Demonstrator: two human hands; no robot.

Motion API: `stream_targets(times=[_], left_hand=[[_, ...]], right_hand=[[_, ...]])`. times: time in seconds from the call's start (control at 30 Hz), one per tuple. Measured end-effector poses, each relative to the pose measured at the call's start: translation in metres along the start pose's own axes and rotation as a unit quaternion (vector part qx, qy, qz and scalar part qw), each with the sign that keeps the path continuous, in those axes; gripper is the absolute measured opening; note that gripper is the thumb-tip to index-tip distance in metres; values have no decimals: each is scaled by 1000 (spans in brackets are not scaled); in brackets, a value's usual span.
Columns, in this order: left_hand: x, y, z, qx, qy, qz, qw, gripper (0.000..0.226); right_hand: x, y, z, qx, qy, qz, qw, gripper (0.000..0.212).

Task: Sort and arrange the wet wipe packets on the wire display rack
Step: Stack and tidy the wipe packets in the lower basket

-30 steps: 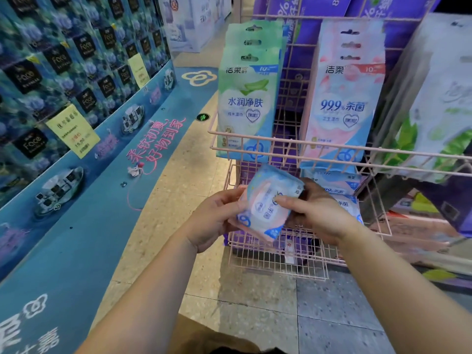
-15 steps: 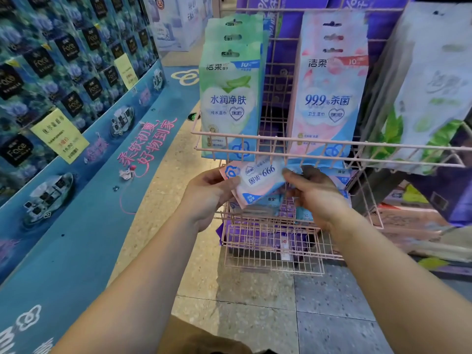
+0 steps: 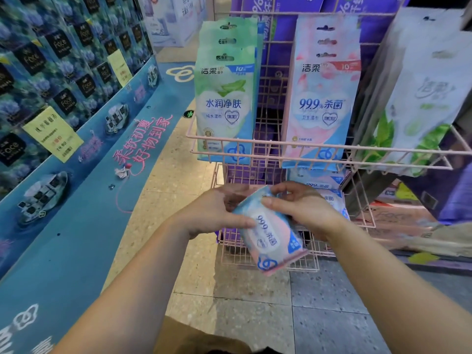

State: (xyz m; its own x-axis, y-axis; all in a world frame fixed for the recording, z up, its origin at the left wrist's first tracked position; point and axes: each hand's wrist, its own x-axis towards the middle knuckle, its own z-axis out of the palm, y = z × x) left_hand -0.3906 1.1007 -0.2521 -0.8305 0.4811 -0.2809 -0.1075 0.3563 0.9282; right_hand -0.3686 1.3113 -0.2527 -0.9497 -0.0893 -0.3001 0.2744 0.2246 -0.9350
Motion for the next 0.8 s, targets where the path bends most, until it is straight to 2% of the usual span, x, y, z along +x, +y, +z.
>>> stream_targets(times=[0.07, 0.17, 0.27, 0.33, 0.37, 0.4, 0.47, 0.53, 0.63, 0.73, 0.8], left_hand=[[-5, -3, 4, 66, -57, -26, 996, 55], [-12, -8, 11, 41, -91, -35, 994, 33], [-19, -14, 10, -26, -48, -50, 997, 26], [-22, -20, 5, -83, 2, -74, 994, 33], [-22, -24, 3, -115, 22, -81, 990, 38], [-22, -25, 1, -142, 38, -85, 985, 42], [-20, -23, 2, -179, 59, -86, 978, 42], [-18, -15, 3, -196, 83, -70, 975, 31], [-7, -1, -2, -144, 145, -16, 979, 15], [13, 14, -8, -107, 210, 42, 971, 15], [28, 21, -6, -104, 235, 64, 964, 14]], right_hand=[[-4, 3, 4, -22, -24, -4, 999, 31], [-11, 6, 3, -25, -80, 20, 996, 45], [-18, 14, -11, -12, -130, 49, 990, 71], [-23, 21, -20, -94, -136, 46, 985, 82], [-24, 24, -20, -121, -132, 41, 983, 80], [-24, 27, -19, -119, -122, 34, 985, 70], [-24, 29, -11, -28, -72, 11, 997, 38], [-21, 26, -4, 66, 1, -24, 998, 20], [-14, 18, 0, 105, 91, -72, 988, 22], [3, 8, 5, 124, 187, -109, 968, 11], [19, 2, 8, 126, 242, -119, 955, 14]])
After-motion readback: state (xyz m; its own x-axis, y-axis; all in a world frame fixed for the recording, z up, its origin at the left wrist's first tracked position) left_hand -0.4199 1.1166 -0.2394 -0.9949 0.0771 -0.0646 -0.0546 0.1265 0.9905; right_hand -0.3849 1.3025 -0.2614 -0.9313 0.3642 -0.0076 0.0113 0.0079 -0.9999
